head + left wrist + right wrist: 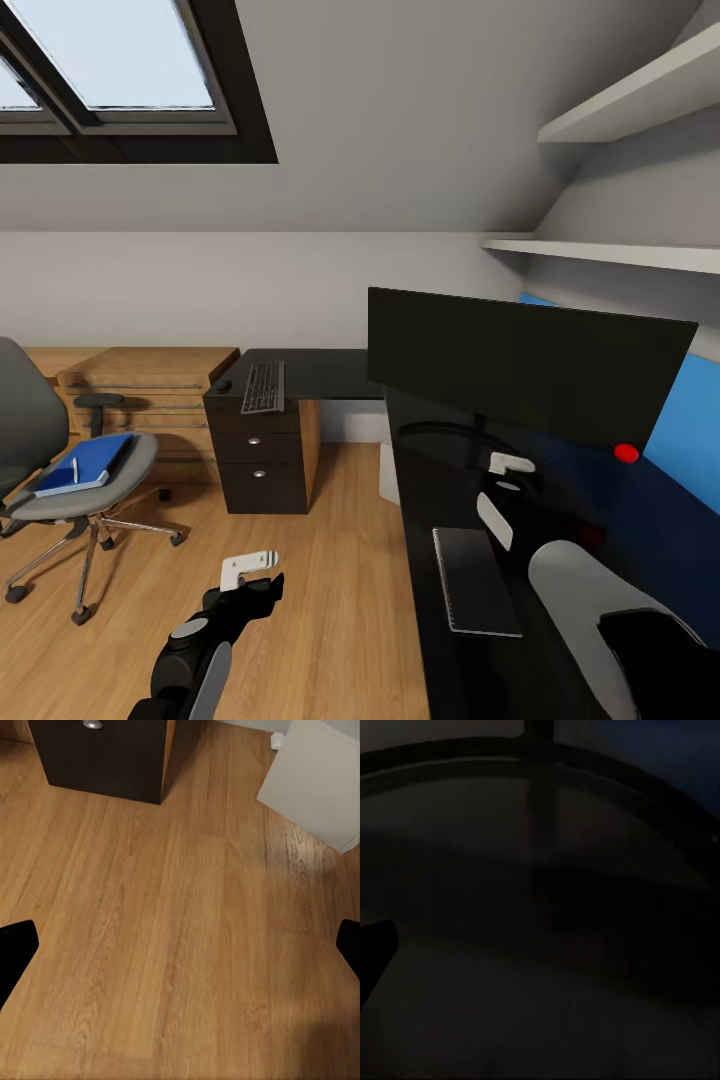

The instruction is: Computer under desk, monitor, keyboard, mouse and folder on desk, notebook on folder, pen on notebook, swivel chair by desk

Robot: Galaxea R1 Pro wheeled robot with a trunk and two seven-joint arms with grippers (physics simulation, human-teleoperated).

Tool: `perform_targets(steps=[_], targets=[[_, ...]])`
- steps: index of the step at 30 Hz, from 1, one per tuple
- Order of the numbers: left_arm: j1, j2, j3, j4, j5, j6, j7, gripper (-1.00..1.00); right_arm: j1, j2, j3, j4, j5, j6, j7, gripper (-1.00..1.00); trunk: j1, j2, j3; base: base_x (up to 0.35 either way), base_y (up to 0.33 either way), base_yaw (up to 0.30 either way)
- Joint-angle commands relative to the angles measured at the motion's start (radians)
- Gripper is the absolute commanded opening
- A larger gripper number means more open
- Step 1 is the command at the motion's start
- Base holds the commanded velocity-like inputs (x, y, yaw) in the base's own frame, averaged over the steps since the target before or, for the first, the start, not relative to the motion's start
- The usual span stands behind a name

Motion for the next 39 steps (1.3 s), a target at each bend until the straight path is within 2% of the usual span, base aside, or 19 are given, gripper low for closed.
perform_targets(steps=[1,5,10,11,15,18,32,39], targets=[[-0.001,0.0,-0.001,-0.001,0.01,0.003,0.009,1.0,-0.001,0.002,0.008,0.001,-0.005,0.007,-0.006,1.0,0.0,-0.001,-0.001,0.0,0.0,0.0],[-0.001,0.0,-0.001,-0.001,0.011,0.003,0.008,1.0,-0.002,0.016,0.008,0.063,-0.004,0.007,0.015,1.0,0.0,-0.001,-0.001,0.0,0.0,0.0],[-0.001,-0.001,-0.001,0.001,0.01,0.002,0.009,1.0,-0.002,0.019,0.008,0.104,-0.004,0.012,0.053,1.0,0.0,-0.001,-0.001,0.0,0.0,0.0],[-0.001,-0.001,-0.001,0.002,0.01,0.002,0.009,1.0,-0.002,0.018,0.006,0.112,-0.005,0.037,0.064,1.0,0.0,-0.001,-0.001,0.0,0.0,0.0],[-0.001,-0.001,-0.001,0.002,0.011,0.002,0.009,1.0,-0.003,0.016,0.002,0.118,-0.01,0.113,0.073,1.0,0.0,-0.001,-0.001,0.0,0.0,0.0],[-0.001,-0.001,-0.001,0.002,0.011,0.002,0.009,1.0,-0.003,0.016,0.001,0.12,-0.01,0.139,0.074,1.0,0.0,-0.001,-0.001,0.0,0.0,0.0],[-0.001,-0.001,-0.001,0.001,0.011,0.002,0.009,1.0,-0.003,0.014,0.0,0.124,-0.01,0.173,0.073,1.0,0.0,-0.001,-0.001,0.0,0.0,0.0],[-0.001,-0.001,-0.001,0.001,0.012,0.003,0.009,1.0,-0.003,0.016,0.002,0.125,-0.01,0.214,0.073,1.0,0.0,-0.001,-0.001,0.0,0.0,0.0]])
